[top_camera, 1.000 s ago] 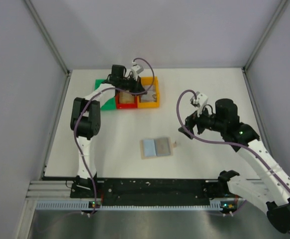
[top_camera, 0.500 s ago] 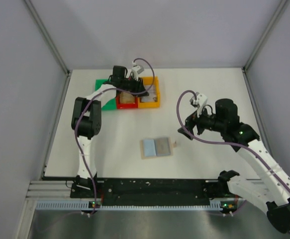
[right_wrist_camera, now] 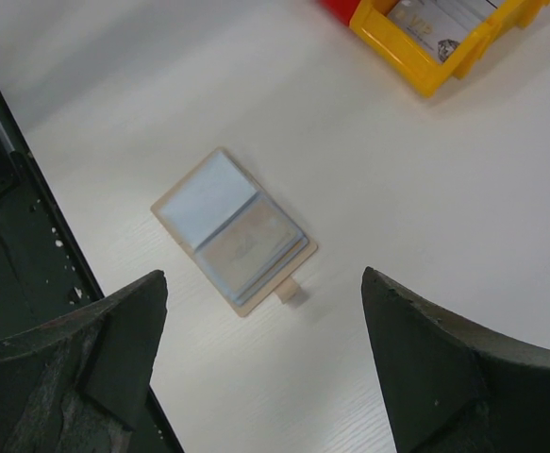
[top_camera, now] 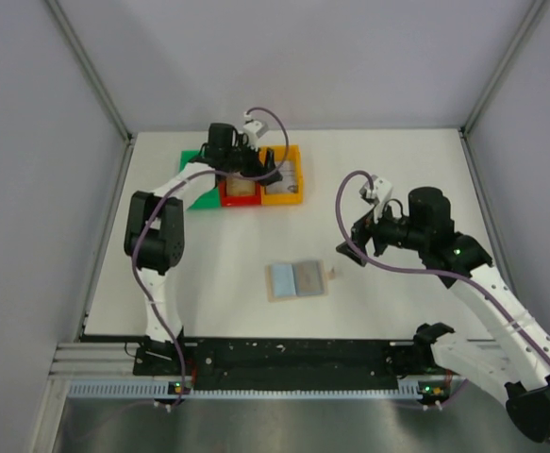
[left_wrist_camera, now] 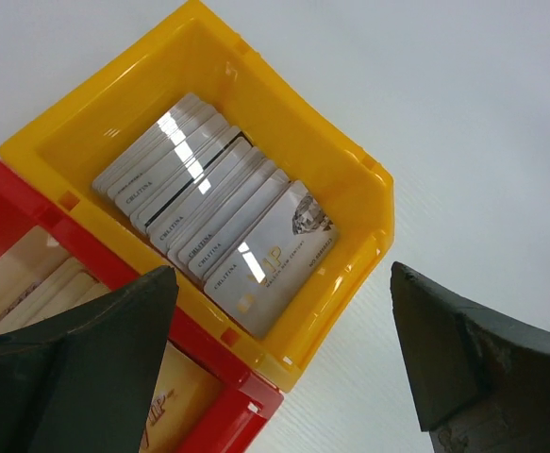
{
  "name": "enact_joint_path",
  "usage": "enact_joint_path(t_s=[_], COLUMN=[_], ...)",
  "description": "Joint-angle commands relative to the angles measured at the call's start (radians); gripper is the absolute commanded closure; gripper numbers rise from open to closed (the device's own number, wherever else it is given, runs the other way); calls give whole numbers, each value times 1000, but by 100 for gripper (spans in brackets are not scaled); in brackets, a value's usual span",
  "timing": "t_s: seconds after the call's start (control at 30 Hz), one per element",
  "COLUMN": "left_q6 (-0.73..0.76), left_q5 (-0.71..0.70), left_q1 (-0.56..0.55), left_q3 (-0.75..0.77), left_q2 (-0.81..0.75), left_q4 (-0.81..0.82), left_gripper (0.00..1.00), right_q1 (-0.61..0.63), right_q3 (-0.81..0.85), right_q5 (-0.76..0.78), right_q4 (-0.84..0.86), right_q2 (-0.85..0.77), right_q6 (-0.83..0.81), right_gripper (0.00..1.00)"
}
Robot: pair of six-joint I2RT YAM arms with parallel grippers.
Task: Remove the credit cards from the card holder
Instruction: Place the credit card in the storage box.
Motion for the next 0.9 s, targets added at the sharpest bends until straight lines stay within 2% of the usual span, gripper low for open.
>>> enact_joint_path(t_s=[0.0, 0.03, 0.07, 0.17, 0.27, 0.4, 0.47, 0.53, 0.63, 0.87], left_q6=[-74, -81, -126, -211, -294, -383, -421, -449, -510, -691], left_q5=[-123, -139, -151, -180, -186, -202, -205, -219, -258, -317], left_q1=[2, -1, -2, -7, -13, -30, -44, -67, -119, -252], left_q3=[-79, -94, -111, -155, -217, -358, -431, -512, -663, -1014], left_q2=[-140, -172, -201, -299, -416, -575, -652, -729, -847, -1040], left_q4=[66, 77, 85, 88, 80, 65, 53, 30, 28, 85], left_gripper=[1, 1, 1, 1, 1, 1, 1, 1, 7, 12], right_q1=[-7, -7, -6, -7, -6, -6, -7, 10, 62, 223], right_q3=[-14, -12, -15, -22, -61, -172, -173, -157, -138, -91], right_q5=[15, 29, 40, 49, -49, -101, -103, -46, 95, 302], right_q4=[60, 76, 91, 132, 249, 404, 401, 355, 295, 265], right_q2=[-1, -2, 1, 10, 1, -7, 22, 51, 94, 273], right_q6=[45, 67, 100, 261, 337, 446, 461, 441, 411, 424], right_gripper=[15, 12, 1, 2, 1, 1, 1, 2, 2, 6])
